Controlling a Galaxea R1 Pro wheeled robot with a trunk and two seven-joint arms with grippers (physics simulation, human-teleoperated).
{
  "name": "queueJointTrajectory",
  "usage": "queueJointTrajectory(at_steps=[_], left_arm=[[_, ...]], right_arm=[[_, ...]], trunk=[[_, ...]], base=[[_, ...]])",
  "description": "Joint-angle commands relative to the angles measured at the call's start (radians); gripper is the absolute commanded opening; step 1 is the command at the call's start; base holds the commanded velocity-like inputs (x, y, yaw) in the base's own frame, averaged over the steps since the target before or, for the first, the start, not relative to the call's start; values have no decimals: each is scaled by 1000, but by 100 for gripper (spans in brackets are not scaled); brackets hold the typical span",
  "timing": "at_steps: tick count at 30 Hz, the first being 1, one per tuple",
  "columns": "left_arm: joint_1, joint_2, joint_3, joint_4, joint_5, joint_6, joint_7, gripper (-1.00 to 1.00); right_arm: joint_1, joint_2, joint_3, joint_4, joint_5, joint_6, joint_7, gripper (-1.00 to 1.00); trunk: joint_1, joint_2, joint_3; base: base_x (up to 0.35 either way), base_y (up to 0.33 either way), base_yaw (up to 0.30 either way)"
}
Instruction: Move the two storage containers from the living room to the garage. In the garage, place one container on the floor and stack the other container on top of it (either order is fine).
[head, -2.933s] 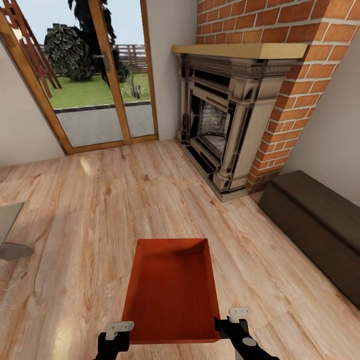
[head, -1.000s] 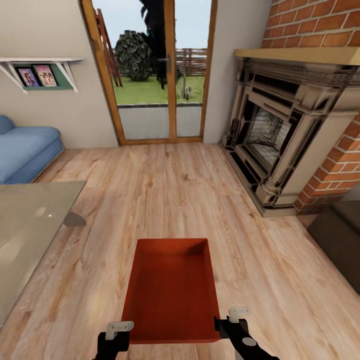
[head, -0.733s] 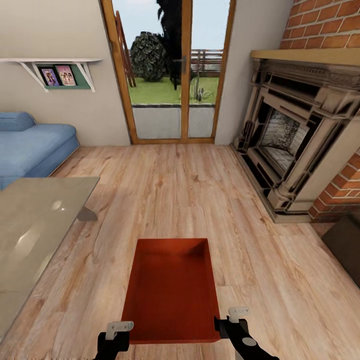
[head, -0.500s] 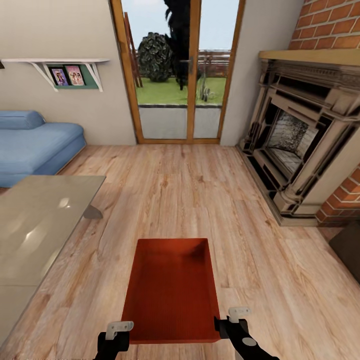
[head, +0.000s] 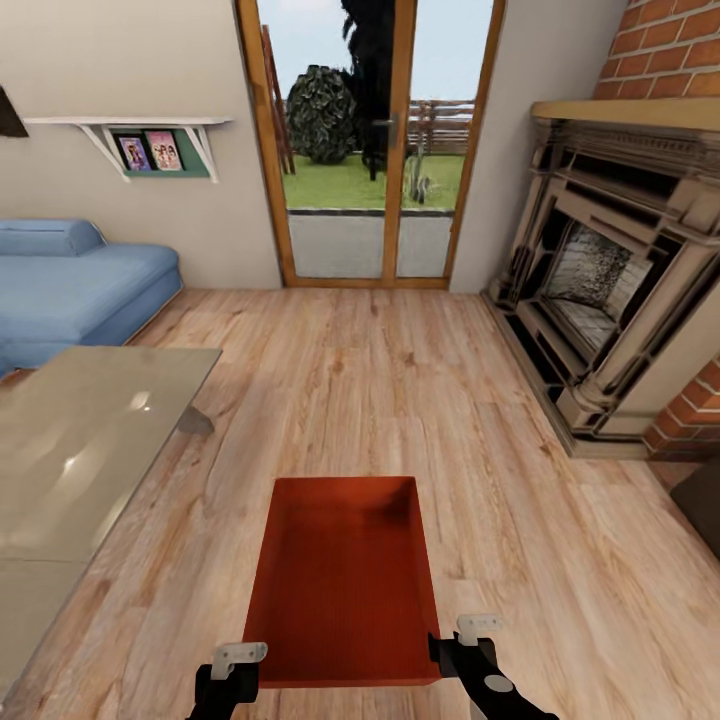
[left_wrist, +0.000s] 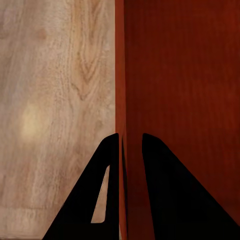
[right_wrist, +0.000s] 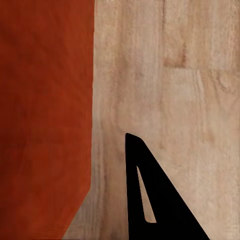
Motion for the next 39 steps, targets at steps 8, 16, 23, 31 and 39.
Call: queueJointTrajectory(at_steps=[8, 16, 23, 31, 39], left_arm=[[-1, 1, 16, 0, 8, -3, 8, -100], [-1, 1, 16, 1, 8, -3, 8, -100], [-1, 1, 16, 0, 8, -3, 8, -100], [-1, 1, 16, 0, 8, -3, 8, -100], [-1, 1, 16, 0, 8, -3, 8, -100]], right_arm=[[-1, -15, -9, 1, -1, -4, -12, -100], [-1, -15, -9, 1, -1, -4, -12, -100], [-1, -15, -9, 0, -1, -4, -12, -100], [-1, -15, -9, 1, -1, -4, -12, -100], [-1, -15, -9, 1, -1, -4, -12, -100]], trunk=[[0, 0, -1], [0, 0, -1], [0, 0, -1], [0, 0, -1], [0, 0, -1]], base=[[0, 0, 282], [-4, 0, 103], [-111, 0, 3], [-67, 0, 0], [-150, 0, 0]])
